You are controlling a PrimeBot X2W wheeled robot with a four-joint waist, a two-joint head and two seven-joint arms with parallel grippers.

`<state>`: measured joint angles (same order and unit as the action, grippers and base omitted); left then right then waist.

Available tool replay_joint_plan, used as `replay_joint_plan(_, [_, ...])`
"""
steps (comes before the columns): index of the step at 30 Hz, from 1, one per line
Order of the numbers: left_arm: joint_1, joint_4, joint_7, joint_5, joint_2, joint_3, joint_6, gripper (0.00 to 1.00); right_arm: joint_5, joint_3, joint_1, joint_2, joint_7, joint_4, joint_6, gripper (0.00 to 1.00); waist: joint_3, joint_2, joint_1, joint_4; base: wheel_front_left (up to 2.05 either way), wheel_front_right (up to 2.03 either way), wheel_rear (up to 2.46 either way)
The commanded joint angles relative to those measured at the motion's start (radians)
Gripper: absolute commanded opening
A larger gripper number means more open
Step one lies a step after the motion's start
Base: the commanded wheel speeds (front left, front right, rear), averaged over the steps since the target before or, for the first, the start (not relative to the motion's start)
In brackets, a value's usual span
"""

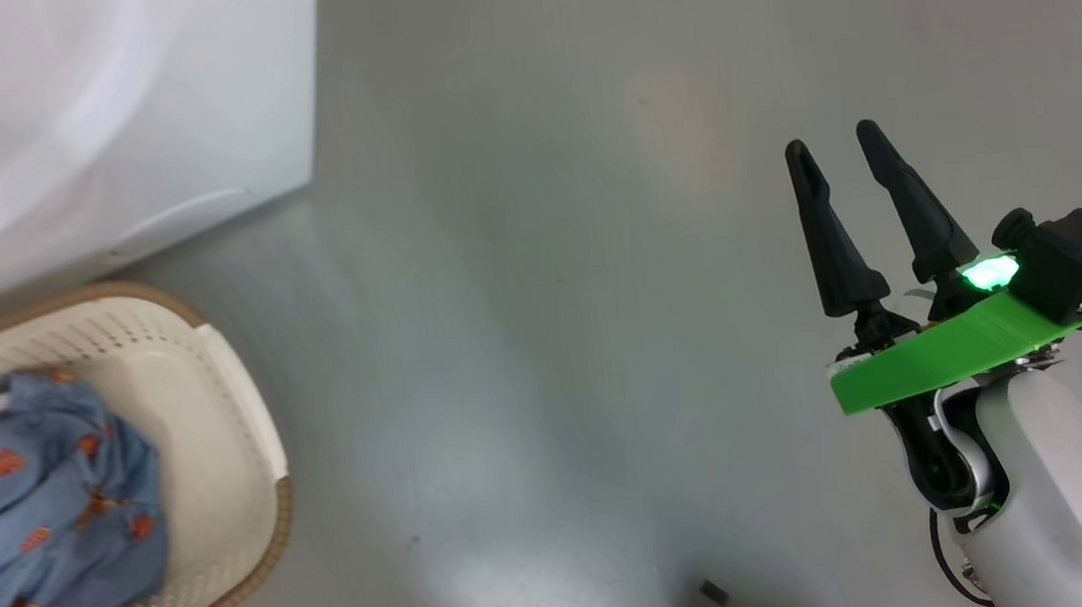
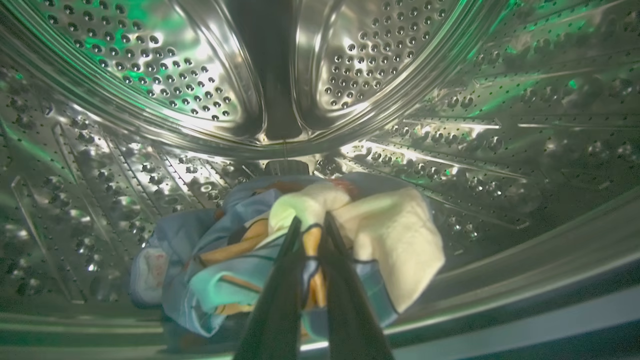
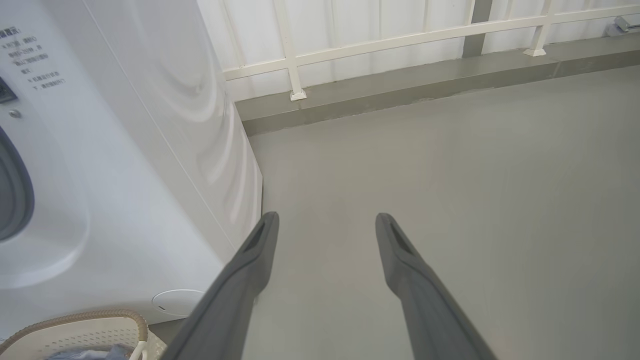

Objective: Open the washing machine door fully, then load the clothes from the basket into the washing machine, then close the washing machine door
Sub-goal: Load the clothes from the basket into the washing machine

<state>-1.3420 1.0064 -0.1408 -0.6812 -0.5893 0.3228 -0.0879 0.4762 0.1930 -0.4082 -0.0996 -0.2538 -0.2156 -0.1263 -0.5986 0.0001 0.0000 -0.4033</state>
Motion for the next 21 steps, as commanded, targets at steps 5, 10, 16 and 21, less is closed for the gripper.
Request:
replay_joint_plan(5, [-0.095,-0.018,0.051,0.048,-0.073,0.006,0.012,0.0,0.006,0.019,-0.007,0.009,-0.008,0.031,-0.004,1.0,-0.083,-0.0001,0.0,-0.053,0.0,0.0,0.0])
replay_joint_plan(10, [-0.155,0.01,0.067,0.087,-0.084,0.038,0.008,0.0,0.006,0.024,-0.016,0.019,-0.008,0.033,-0.004,1.0,-0.108,-0.0001,0.0,-0.064,0.0,0.0,0.0])
replay_joint_plan(16, [-0.19,0.069,0.084,0.117,-0.066,0.07,0.023,1.0,0.002,0.027,-0.021,0.025,-0.008,0.024,-0.004,1.0,-0.104,-0.0001,0.0,-0.06,0.0,0.0,0.0])
replay_joint_plan(21, [-0.19,0.132,0.045,0.099,-0.04,0.074,0.012,1.0,-0.003,0.03,-0.025,0.021,-0.008,0.017,-0.004,1.0,-0.076,-0.0001,0.0,-0.044,0.0,0.0,0.0])
